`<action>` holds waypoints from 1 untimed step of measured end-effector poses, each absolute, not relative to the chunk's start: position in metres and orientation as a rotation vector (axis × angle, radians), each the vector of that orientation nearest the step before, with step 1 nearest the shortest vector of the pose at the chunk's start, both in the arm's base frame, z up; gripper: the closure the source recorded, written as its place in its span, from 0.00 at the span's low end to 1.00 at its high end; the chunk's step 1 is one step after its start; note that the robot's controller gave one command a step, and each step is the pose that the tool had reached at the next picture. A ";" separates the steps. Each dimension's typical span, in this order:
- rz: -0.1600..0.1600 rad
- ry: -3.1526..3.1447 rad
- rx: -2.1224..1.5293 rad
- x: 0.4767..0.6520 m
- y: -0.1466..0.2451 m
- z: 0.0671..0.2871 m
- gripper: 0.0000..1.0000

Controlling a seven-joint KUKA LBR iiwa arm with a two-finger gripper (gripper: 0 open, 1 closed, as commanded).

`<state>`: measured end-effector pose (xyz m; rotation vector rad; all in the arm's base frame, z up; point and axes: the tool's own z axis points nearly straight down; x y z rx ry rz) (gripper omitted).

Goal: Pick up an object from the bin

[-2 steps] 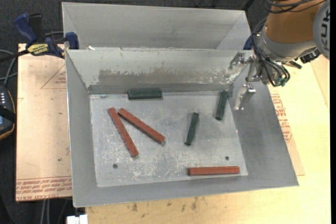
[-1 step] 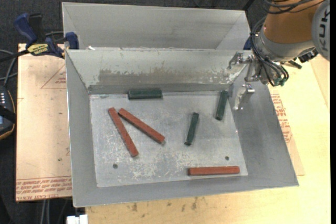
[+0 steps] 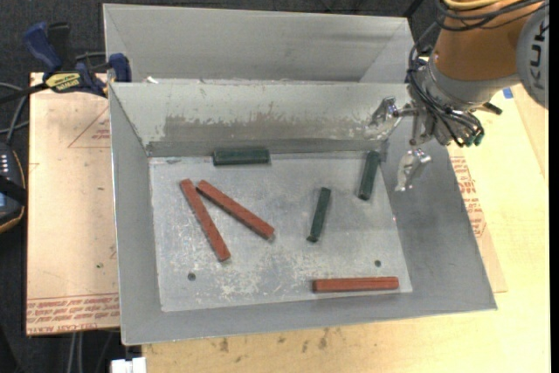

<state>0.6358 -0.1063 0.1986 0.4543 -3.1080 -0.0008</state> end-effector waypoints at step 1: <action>0.004 -3.059 0.759 0.637 -0.109 0.156 0.00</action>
Offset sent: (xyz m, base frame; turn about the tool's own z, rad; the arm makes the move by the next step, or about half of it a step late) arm -0.0106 0.0580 -0.1155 -0.1387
